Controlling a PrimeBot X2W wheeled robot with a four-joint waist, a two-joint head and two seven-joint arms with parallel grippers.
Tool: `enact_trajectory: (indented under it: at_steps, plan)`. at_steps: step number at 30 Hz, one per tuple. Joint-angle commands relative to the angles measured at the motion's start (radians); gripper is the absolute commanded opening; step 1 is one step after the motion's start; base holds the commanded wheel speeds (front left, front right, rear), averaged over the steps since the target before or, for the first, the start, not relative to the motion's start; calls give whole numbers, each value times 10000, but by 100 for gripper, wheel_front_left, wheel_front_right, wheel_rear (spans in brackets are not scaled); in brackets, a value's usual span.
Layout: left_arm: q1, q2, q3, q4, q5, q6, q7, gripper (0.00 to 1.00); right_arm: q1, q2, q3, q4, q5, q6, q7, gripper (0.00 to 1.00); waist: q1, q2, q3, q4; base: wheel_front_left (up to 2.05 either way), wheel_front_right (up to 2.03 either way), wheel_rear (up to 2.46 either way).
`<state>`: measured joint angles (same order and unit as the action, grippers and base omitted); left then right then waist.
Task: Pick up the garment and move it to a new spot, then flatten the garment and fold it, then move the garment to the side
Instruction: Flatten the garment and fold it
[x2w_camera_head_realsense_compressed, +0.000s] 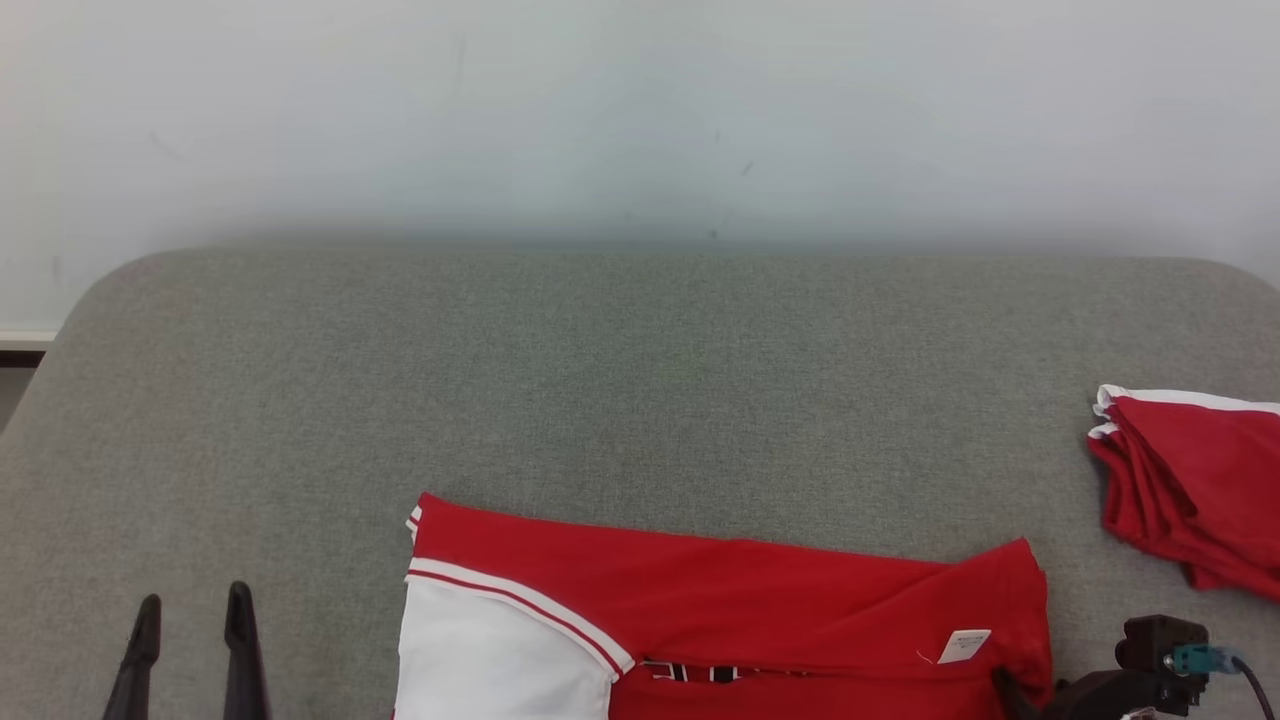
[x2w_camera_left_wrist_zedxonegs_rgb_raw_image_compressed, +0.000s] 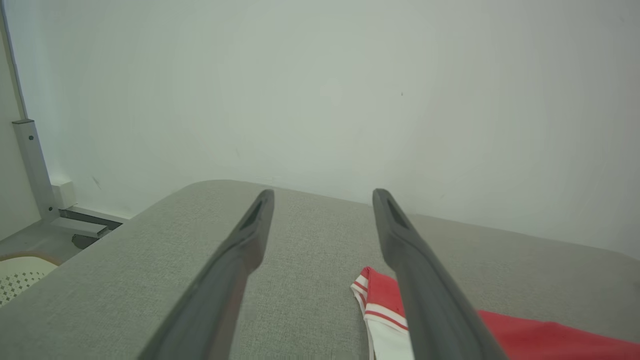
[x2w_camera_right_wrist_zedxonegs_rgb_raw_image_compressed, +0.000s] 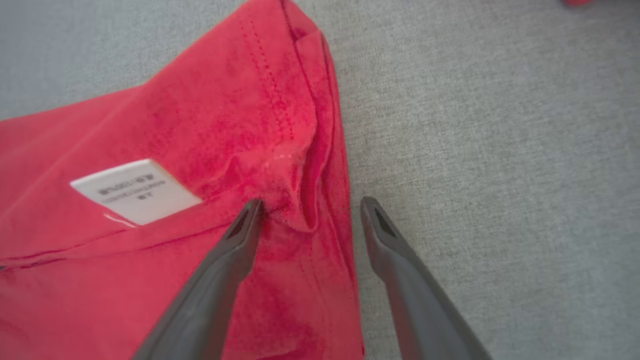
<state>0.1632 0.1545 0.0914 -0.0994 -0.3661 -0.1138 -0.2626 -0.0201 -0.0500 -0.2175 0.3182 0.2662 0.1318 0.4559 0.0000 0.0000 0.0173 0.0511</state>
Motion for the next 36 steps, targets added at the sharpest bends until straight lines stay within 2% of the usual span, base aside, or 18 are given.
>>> enact_trajectory:
  at_steps: [1, 5, 13, 16, 17, 18, 20, 21, 22, 27, 31, 36]
  plan:
    - [-80, -35, -72, 81, 72, -23, -28, 100, -160, -4, -39, 171, -186, -27, -48, 100, 0, 0, 49, 50, 0, 0, 0]
    - [-168, 56, -286, 318, 2, -89, -28, 100, -427, 0, -33, 824, -494, -27, -117, 100, 0, 0, 106, 113, 0, 0, 0]
    - [-288, 287, -690, 802, -289, -135, 84, 100, -668, 59, 359, 1962, -411, -27, 292, 100, 0, 0, 122, 170, 0, 0, 0]
    - [-264, 336, -707, 856, -306, -138, 116, 100, -635, 93, 460, 2266, -410, -27, 416, 56, 0, 0, 83, 147, 0, 0, 0]
    - [-243, 354, -709, 869, -312, -138, 135, 100, -615, 94, 492, 2335, -396, -25, 410, 43, 0, 0, 71, 139, 0, 0, 0]
    - [-222, 363, -711, 872, -320, -134, 134, 100, -610, 97, 523, 2391, -391, -25, 393, 35, 0, 0, 67, 130, 0, 0, 0]
    - [-191, 399, -731, 870, -311, -125, 188, 100, -633, 102, 579, 2469, -349, -24, 321, 9, 0, 0, 67, 114, 0, 0, 0]
    - [-191, 399, -731, 870, -311, -125, 188, 100, -633, 102, 579, 2469, -349, -24, 321, 9, 0, 0, 67, 114, 0, 0, 0]
    - [-170, 433, -743, 851, -291, -117, 228, 100, -659, 93, 581, 2500, -384, -27, 243, 0, 0, 0, 68, 97, 0, 0, 0]
    - [-102, 474, -759, 824, -324, -81, 263, 100, -786, 29, 364, 2438, -409, -30, -132, 0, 0, 0, 53, 57, 0, 0, 0]
    - [13, 495, -783, 776, -339, -19, 298, 100, -790, -86, -592, 2145, -723, -53, -600, 0, 0, 0, -27, -4, 0, 0, 0]
    - [148, 475, -807, 682, -349, 61, 300, 100, -687, -43, -1710, 1306, -1194, -36, -605, 0, 0, 0, -105, -175, 0, 0, 0]
